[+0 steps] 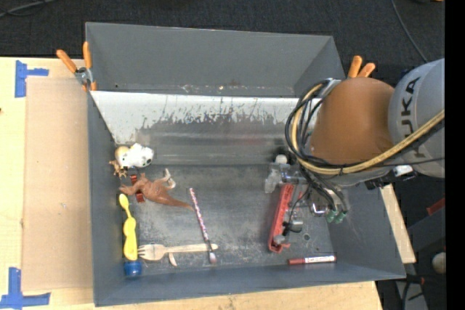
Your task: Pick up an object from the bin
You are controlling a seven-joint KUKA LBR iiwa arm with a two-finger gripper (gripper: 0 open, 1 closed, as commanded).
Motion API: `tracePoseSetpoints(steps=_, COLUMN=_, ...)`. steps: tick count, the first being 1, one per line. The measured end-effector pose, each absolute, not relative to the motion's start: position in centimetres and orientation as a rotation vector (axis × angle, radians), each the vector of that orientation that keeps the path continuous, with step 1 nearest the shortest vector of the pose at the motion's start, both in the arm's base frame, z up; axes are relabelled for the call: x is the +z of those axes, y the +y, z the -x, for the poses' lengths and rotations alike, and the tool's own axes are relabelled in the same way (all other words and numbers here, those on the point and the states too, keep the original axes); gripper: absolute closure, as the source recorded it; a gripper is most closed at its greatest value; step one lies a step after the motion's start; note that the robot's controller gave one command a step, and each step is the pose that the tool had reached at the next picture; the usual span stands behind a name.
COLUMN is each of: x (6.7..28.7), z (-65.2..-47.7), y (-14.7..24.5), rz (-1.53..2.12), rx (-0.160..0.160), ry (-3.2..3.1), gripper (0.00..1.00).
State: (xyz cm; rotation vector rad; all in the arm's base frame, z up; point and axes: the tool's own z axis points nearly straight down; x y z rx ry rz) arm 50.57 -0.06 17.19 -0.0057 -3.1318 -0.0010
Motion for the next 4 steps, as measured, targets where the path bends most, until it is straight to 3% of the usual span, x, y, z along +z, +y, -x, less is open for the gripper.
tracePoseSetpoints(steps=1, x=17.6, z=-50.7, y=-0.1, rz=0.006, rx=-0.001, ry=-3.140, gripper=0.00)
tracePoseSetpoints(steps=2, x=12.2, z=-50.5, y=-4.5, rz=-0.023, rx=-0.002, ry=-3.143, gripper=0.00)
tracePoseSetpoints(steps=3, x=10.7, z=-50.1, y=-6.1, rz=-0.162, rx=-0.003, ry=-3.130, gripper=0.00)
tracePoseSetpoints(steps=4, x=6.9, z=-50.4, y=-11.1, rz=-0.198, rx=-0.003, ry=-3.125, gripper=1.00)
